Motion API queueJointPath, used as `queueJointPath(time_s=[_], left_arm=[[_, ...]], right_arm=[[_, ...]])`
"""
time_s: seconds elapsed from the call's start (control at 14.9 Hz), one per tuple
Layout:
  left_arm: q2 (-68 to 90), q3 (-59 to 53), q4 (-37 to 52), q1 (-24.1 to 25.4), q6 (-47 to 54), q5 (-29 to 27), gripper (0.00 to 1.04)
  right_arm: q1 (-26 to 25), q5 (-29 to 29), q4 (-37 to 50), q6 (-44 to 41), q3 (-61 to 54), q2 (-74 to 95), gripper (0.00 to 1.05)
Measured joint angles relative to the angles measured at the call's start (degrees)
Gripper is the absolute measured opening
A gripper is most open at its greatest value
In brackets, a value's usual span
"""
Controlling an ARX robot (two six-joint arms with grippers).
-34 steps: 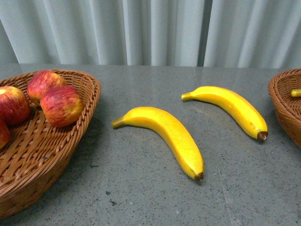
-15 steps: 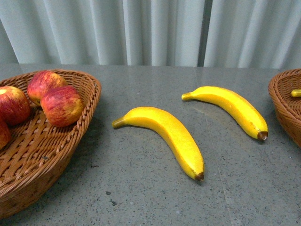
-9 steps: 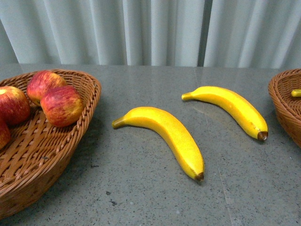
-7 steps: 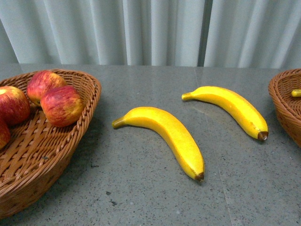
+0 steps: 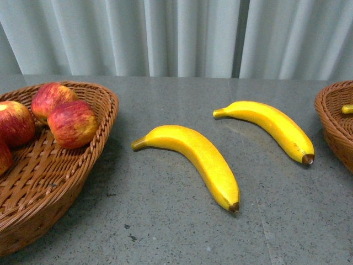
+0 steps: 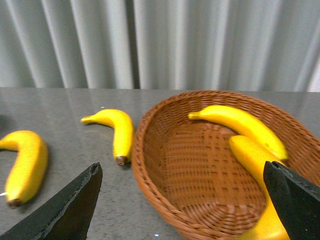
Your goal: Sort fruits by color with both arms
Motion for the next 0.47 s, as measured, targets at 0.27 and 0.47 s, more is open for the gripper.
queueJointPath(time_s=[0.27, 0.47], left_arm=[[0.0, 0.0, 0.0, 0.0, 0.0, 0.0, 0.98], [0.0, 0.0, 0.0, 0.0, 0.0, 0.0, 0.98]], right_arm=[[-3.0, -8.1, 23.6, 4.0, 5.6, 25.5, 0.98], [3.9, -6.4, 36.7, 4.1, 21.9, 52.6, 0.98]])
